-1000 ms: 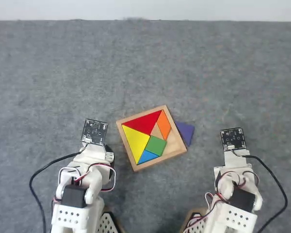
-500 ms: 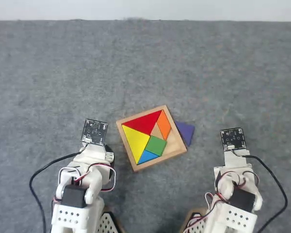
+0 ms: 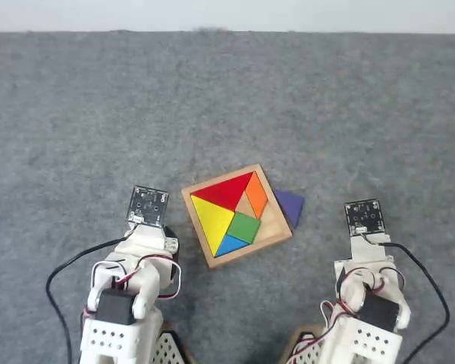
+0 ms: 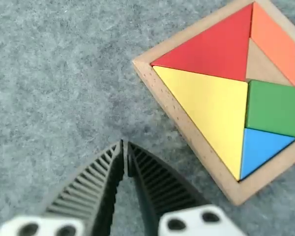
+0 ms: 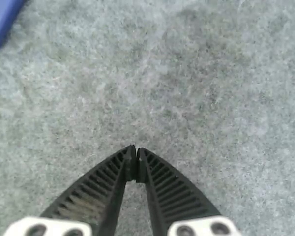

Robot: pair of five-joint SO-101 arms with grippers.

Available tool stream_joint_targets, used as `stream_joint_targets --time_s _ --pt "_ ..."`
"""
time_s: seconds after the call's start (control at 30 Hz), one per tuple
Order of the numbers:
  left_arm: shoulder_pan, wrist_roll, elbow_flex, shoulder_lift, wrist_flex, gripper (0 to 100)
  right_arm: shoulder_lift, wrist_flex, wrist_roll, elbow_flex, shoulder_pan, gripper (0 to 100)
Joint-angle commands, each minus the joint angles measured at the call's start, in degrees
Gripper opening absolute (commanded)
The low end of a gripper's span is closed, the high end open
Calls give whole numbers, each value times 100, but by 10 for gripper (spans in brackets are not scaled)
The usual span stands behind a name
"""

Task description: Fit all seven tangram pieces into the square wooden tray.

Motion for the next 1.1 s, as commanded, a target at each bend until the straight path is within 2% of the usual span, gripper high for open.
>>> stream_joint_targets --time_s 0.0,0.93,1.07 --pt "9 70 -66 -79 26 12 -119 31 44 70 57 34" --pt "18 70 -66 -79 26 12 -119 22 44 70 40 36" --pt "35 70 -66 -79 26 12 -119 22 44 70 -743 35"
